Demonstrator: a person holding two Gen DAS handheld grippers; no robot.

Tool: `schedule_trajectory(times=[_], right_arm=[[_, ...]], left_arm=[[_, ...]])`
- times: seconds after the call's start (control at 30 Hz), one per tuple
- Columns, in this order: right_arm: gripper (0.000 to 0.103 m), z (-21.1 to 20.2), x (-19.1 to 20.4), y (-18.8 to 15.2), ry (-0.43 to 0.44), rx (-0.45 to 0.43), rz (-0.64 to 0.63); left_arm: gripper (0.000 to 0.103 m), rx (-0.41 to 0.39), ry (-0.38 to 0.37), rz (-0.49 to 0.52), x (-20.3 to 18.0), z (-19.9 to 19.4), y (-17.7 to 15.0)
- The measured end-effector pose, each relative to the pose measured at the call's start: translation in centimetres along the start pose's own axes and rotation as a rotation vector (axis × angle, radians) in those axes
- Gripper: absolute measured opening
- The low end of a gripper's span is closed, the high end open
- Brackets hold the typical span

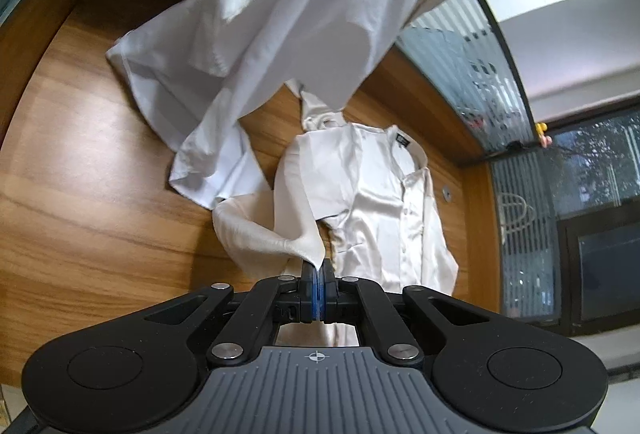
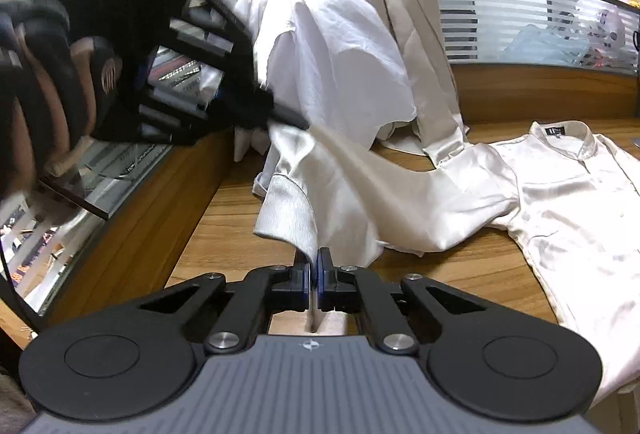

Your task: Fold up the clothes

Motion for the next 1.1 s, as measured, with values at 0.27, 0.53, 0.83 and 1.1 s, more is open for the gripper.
schedule_trajectory(times=[0.27, 0.53, 0.83, 1.1], right_arm=[[0.003, -2.9, 0.5, 2.4, 0.038, 0.032, -0.012], [0.003, -2.6, 3.2, 6.1, 0.136, 0.005, -0.044], [0.003, -2.7, 2.0, 6.5, 0.114, -0.008, 0.000], [0.048, -3.7, -1.9, 4.8, 0.013, 0.063, -0.005]], left_arm=[[0.004, -0.071, 0.047, 0.077, 0.2, -0.5, 0.1], [0.004, -0.157, 0.092, 0.171, 0.0, -1.4, 0.6], [0.003, -0.141, 0.067, 0.186, -1.5, -0.3, 0.0], [0.003, -0.048, 0.038, 0.210, -3.8, 3.7, -3.0]])
Point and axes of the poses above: each gripper's, at about its wrist camera, not at the fingertips, and z roughly the way its jaws point, x to its left, y to its top, the point moved 4 cm from there along z, roughly the way its jaws point
